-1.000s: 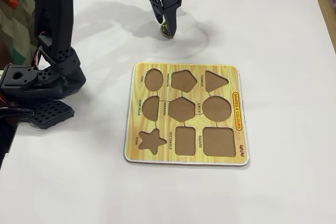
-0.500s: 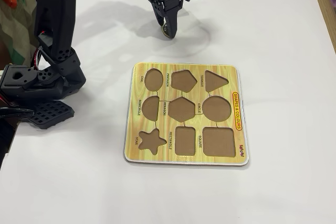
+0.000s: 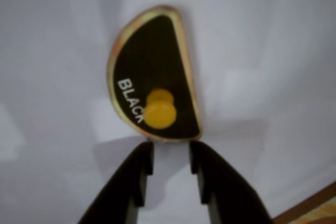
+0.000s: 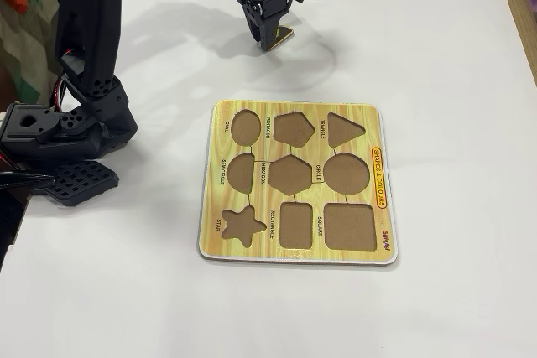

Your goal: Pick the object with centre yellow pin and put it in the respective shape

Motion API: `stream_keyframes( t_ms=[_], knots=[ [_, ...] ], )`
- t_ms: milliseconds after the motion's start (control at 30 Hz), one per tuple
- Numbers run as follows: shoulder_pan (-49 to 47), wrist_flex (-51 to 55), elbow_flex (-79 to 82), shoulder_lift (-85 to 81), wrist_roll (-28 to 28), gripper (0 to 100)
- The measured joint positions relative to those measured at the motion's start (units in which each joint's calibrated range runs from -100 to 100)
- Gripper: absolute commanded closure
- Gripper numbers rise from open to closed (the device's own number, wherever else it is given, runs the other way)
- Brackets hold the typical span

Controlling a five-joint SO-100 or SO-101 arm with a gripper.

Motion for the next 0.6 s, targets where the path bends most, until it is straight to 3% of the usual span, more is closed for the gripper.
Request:
stream_keyframes(
  t_ms=[600],
  knots=[
    [-0.09,0.0,-1.53,0.0,0.0,86]
  ],
)
